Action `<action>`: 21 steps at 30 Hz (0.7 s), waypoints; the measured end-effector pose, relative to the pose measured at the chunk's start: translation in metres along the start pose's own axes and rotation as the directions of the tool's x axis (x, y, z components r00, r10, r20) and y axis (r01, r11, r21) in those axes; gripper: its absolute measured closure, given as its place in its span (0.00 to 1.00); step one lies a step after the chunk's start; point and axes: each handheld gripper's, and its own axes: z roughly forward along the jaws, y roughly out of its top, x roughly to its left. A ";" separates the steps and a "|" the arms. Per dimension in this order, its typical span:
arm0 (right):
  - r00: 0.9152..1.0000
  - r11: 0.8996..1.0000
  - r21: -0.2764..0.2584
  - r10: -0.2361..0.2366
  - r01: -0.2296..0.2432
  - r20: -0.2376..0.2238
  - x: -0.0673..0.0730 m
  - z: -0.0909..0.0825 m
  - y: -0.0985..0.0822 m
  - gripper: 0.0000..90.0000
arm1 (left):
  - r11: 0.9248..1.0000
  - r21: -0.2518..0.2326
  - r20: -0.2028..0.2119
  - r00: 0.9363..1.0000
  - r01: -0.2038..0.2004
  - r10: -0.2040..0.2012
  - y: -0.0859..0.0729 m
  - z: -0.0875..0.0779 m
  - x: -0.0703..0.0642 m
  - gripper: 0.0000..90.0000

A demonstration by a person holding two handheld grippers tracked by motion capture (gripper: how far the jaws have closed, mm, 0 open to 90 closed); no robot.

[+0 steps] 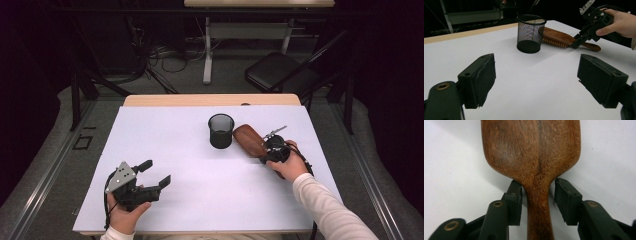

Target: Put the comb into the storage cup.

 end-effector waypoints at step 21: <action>0.999 0.999 0.043 -0.028 0.028 -0.018 0.001 -0.001 0.001 0.78 | 1.000 0.000 -0.003 1.000 0.001 -0.001 0.000 0.000 0.000 0.17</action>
